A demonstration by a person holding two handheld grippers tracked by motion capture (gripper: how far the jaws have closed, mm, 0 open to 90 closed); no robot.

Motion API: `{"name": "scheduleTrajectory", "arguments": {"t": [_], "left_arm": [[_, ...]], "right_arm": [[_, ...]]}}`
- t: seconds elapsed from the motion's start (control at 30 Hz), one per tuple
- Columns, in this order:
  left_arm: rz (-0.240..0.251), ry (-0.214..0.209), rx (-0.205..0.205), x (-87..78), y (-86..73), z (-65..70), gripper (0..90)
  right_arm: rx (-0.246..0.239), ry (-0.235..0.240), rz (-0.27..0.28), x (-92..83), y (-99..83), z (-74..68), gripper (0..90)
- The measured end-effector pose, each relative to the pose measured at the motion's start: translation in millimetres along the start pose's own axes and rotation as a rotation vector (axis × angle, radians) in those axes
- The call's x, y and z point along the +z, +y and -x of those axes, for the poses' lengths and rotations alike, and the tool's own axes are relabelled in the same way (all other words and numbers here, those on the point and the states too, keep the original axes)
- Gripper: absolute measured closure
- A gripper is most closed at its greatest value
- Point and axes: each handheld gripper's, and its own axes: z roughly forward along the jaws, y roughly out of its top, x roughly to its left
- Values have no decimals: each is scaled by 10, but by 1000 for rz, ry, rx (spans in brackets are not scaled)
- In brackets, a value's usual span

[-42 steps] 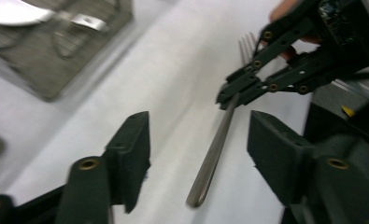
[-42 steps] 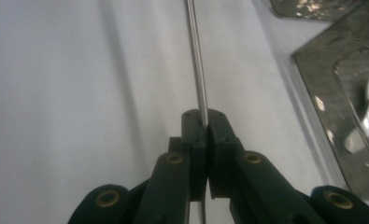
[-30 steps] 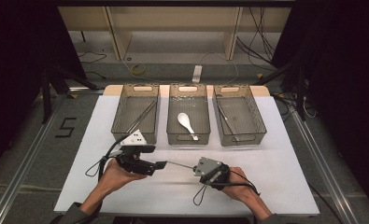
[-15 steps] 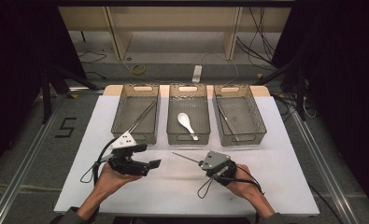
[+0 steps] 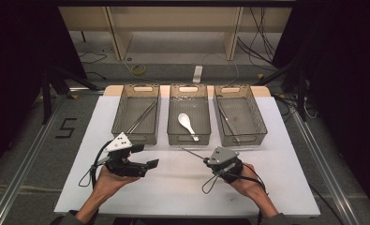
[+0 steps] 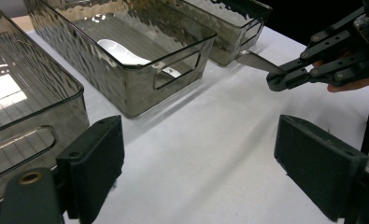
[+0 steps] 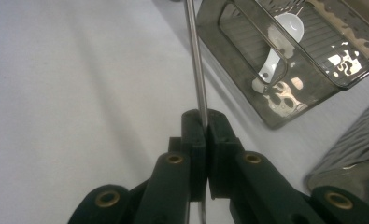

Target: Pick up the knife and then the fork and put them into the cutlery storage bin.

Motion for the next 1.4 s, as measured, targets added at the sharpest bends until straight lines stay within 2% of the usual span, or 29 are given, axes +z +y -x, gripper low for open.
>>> {"name": "scheduleTrajectory", "arguments": {"t": [0.4,0.53,0.93,1.03,1.33,1.4], "left_arm": [[7,17,9,-45,-18,-20,149],[23,24,-7,-76,-28,-51,148],[31,42,-1,-95,-44,-40,146],[36,39,-16,-109,-43,-51,141],[28,57,-15,-105,-54,-47,130],[38,58,-21,-112,-52,-51,128]], "right_arm": [[53,-8,18,-57,-17,111,877],[69,-14,25,-68,-22,153,878],[110,-36,50,-155,1,275,878],[123,-46,54,-185,8,314,878],[190,-81,72,-273,31,555,878],[219,-89,76,-273,31,622,878]]}}
